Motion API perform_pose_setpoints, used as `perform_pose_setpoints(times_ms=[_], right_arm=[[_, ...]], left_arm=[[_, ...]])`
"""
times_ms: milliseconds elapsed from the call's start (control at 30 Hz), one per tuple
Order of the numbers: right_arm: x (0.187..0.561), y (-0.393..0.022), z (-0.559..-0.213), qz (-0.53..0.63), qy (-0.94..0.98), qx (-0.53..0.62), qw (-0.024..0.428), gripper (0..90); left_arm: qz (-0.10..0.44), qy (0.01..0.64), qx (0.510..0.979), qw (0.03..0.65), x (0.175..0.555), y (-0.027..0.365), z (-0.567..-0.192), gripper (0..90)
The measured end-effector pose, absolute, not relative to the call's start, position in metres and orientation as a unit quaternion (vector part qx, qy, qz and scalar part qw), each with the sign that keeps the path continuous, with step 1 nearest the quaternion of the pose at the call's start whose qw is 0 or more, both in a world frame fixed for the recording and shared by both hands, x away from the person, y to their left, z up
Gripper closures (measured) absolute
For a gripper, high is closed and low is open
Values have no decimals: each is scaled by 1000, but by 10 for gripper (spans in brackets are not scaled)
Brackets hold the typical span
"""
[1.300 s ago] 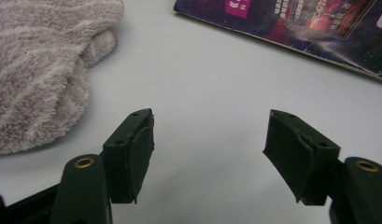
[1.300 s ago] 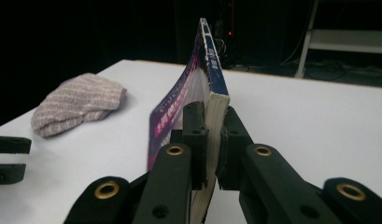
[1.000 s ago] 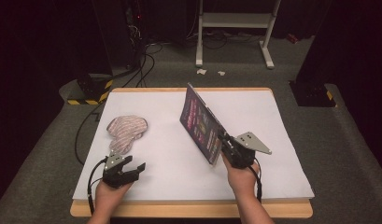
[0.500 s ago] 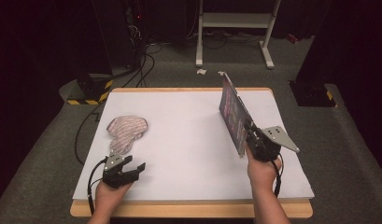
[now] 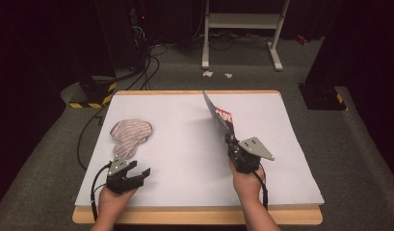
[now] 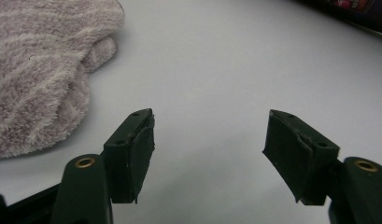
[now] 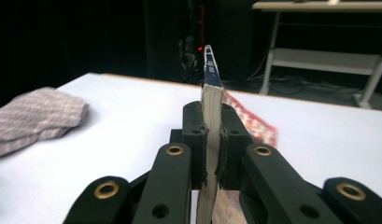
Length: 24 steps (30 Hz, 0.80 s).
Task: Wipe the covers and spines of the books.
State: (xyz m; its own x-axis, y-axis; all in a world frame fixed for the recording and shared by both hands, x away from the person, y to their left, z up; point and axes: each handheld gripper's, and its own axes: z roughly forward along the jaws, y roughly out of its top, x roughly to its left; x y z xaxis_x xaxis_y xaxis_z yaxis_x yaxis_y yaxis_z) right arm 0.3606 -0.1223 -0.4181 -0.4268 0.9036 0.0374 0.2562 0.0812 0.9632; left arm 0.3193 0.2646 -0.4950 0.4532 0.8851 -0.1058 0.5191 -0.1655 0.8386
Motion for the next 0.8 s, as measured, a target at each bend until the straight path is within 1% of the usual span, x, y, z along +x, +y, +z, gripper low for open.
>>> perform_pose_setpoints(times_ms=[233, 567, 800], right_arm=[[364, -92, -435, 509, 690, 426, 290, 844], [368, -62, -459, 499, 712, 419, 262, 839], [368, -43, -468, 496, 726, 409, 245, 811]], left_arm=[[210, 477, 735, 434, 319, 264, -495, 332], [208, 477, 733, 439, 318, 264, -494, 332], [207, 476, 734, 438, 318, 264, -494, 333]])
